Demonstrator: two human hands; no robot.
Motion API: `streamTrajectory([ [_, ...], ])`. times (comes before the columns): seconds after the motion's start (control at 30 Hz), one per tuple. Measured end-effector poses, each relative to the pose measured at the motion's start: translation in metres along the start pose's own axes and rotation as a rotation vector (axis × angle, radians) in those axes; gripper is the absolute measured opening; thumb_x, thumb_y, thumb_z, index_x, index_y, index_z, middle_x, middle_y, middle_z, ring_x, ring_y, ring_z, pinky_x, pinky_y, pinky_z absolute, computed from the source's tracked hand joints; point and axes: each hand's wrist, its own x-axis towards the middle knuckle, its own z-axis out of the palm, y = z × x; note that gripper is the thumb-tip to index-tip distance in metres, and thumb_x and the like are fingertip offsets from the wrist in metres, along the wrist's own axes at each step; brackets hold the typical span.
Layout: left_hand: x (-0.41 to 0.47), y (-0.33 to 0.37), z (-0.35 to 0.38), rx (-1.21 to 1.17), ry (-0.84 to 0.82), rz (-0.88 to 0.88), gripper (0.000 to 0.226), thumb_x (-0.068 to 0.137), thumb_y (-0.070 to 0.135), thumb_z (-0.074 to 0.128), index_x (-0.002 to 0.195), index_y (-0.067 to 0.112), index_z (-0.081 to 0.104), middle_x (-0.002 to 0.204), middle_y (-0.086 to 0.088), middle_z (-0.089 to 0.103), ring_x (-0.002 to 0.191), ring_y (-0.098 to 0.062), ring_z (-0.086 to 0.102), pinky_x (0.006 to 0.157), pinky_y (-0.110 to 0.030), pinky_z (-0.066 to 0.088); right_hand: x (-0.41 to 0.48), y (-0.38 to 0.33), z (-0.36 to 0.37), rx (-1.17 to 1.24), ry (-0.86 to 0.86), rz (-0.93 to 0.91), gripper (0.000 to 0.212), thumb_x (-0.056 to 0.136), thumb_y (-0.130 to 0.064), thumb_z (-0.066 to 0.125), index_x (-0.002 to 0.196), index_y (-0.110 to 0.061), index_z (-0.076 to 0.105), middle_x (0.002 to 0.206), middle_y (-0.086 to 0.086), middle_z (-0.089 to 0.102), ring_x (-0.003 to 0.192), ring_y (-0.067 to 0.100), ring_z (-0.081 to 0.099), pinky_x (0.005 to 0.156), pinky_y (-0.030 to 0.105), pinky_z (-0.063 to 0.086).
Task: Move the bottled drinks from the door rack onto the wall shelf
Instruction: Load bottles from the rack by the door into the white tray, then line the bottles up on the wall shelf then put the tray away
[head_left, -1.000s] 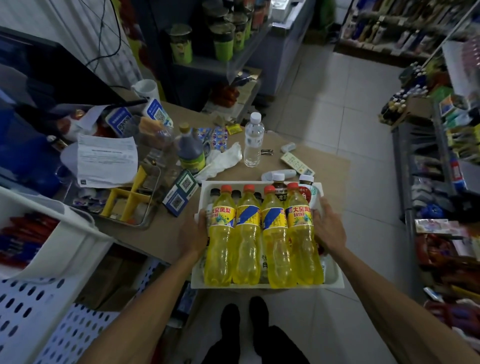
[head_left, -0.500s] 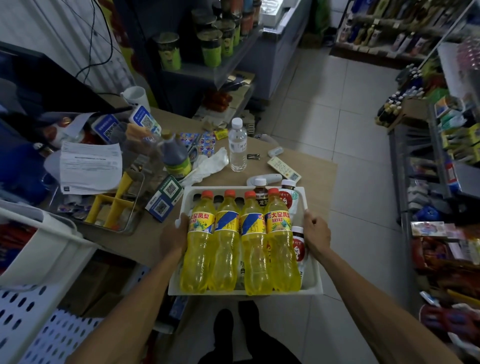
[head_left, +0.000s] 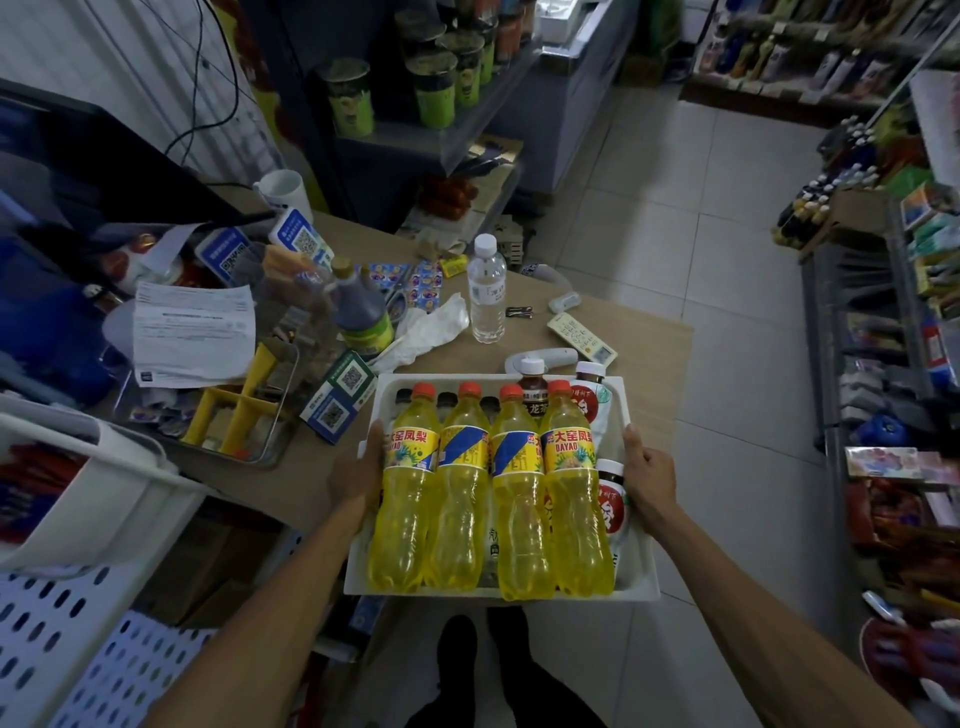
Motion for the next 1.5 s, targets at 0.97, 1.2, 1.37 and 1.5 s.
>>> streamTrajectory([
  [0.97,-0.017,0.011,-0.003,-0.101,0.031,-0.025,0.071,0.085,0.071,0.045,0.094,0.005,0.070,0.100,-0.019,0.068,0.086,-0.030,0.062,0.072,-0.036,0.044,-0.001,-0.002,-0.002,0.052,-0.020,-0.069,0.053,0.098,-0.042,0.052,0.058,-0.007,0.058,0.058,0.008,0.062,0.050,0.019,0.058,0.051,0.023,0.044],
  [1.2,-0.028,0.002,-0.002,-0.023,0.062,-0.064,0.090,0.075,0.085,0.039,0.099,0.003,0.068,0.103,-0.020,0.067,0.086,-0.033,0.063,0.072,-0.037,0.047,-0.013,0.001,-0.012,0.051,-0.016,-0.091,0.052,0.098,-0.039,0.052,0.056,-0.010,0.056,0.055,0.006,0.060,0.048,0.018,0.057,0.050,0.022,0.042],
  [1.37,-0.056,0.016,0.000,0.000,0.029,-0.006,0.071,0.089,0.068,0.042,0.105,0.004,0.069,0.112,-0.020,0.067,0.094,-0.033,0.063,0.074,-0.034,0.045,-0.028,0.014,-0.035,0.043,-0.011,-0.051,0.053,0.098,-0.040,0.052,0.060,-0.004,0.059,0.057,0.008,0.061,0.050,0.019,0.058,0.049,0.023,0.041],
  [1.5,-0.076,0.029,0.007,0.009,0.015,0.070,0.070,0.088,0.070,0.042,0.102,0.007,0.068,0.114,-0.021,0.066,0.096,-0.034,0.063,0.081,-0.039,0.050,-0.041,0.012,-0.065,0.046,0.046,-0.046,0.058,0.097,-0.045,0.051,0.068,0.003,0.064,0.064,0.017,0.065,0.055,0.025,0.059,0.058,0.031,0.049],
])
